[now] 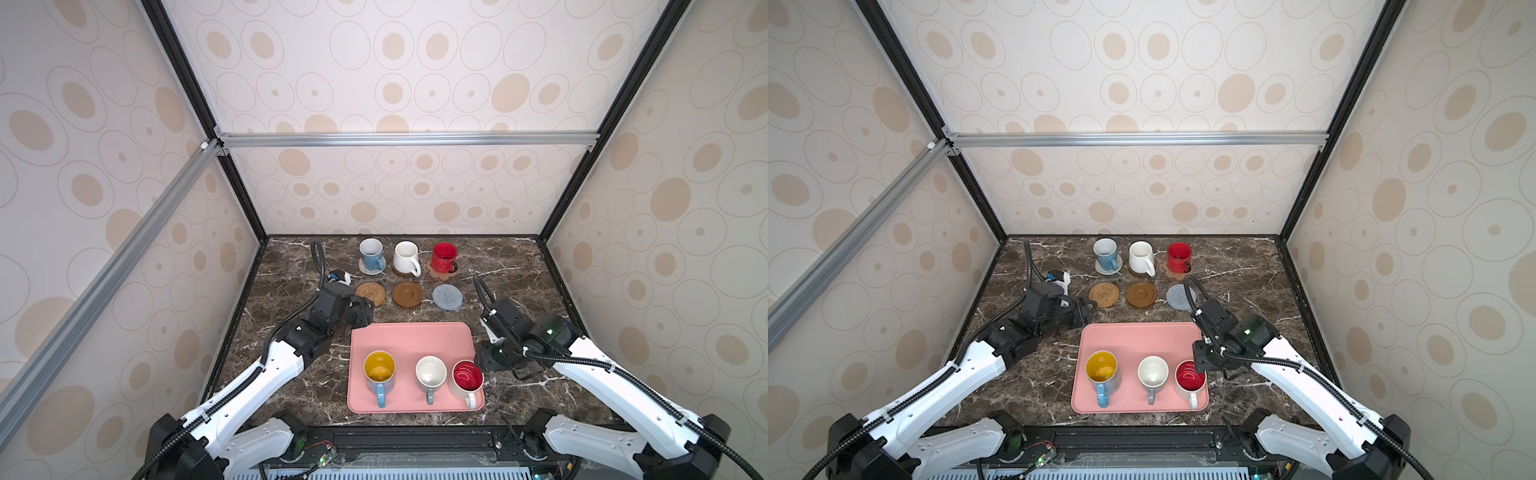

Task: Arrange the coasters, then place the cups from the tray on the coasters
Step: 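Draw the left gripper back while the right gripper moves over the red-inside mug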

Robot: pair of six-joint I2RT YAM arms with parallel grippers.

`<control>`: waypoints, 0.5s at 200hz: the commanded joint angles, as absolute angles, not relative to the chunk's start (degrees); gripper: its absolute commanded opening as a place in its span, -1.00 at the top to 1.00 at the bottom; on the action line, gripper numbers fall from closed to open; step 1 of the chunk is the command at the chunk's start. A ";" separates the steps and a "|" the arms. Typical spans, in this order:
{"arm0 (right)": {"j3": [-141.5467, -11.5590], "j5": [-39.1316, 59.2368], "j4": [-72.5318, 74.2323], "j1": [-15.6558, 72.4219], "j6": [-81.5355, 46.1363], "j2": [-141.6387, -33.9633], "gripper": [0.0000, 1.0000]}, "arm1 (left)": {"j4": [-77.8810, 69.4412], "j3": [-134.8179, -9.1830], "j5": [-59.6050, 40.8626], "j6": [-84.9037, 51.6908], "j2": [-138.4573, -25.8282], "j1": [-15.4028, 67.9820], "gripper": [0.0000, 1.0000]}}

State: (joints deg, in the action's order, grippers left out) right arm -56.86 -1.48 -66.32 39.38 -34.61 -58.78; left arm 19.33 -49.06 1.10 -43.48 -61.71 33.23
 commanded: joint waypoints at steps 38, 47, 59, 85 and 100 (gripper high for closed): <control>-53.34 -0.80 -68.65 42.41 -41.63 -55.44 -0.11 | 17.01 -48.43 2.24 -44.65 -62.73 33.50 -0.22; -53.17 -0.70 -68.49 43.08 -42.17 -55.62 -0.11 | 16.83 -48.48 2.14 -44.74 -62.97 33.48 -0.22; -53.13 -0.79 -68.24 44.07 -42.90 -55.98 -0.11 | 16.81 -48.47 2.13 -44.84 -63.19 33.42 -0.22; -53.10 -1.36 -68.03 45.99 -44.07 -56.25 -0.11 | 16.52 -48.34 2.19 -44.91 -63.55 33.42 -0.23; -53.00 -1.75 -68.03 46.78 -44.62 -56.32 -0.10 | 16.53 -48.38 2.20 -44.75 -63.76 33.44 -0.24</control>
